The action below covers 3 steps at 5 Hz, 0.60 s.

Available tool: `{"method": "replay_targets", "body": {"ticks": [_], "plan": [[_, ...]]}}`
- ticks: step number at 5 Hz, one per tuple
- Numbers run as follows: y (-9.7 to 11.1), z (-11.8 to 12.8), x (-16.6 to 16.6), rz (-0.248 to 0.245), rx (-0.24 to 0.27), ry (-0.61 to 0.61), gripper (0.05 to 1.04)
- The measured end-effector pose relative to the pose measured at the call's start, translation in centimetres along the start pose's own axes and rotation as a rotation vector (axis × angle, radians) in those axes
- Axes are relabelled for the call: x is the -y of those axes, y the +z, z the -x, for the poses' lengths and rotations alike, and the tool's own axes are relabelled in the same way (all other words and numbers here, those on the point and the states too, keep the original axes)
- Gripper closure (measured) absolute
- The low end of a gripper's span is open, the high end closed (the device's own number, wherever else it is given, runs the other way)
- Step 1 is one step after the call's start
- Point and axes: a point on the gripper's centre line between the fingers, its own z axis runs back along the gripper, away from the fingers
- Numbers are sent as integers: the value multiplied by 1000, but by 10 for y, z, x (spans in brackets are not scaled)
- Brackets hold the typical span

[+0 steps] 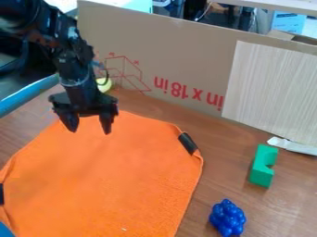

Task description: Move the banana onto the cloth

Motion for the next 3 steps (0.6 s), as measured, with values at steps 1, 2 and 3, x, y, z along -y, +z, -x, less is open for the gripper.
{"method": "replay_targets", "body": {"ticks": [1, 2, 3], "plan": [[-2, -30, -16, -87, 53, -52, 84], [-17, -62, -40, -164, 80, -74, 84], [-34, -88, -56, -191, 51, -111, 84]]}}
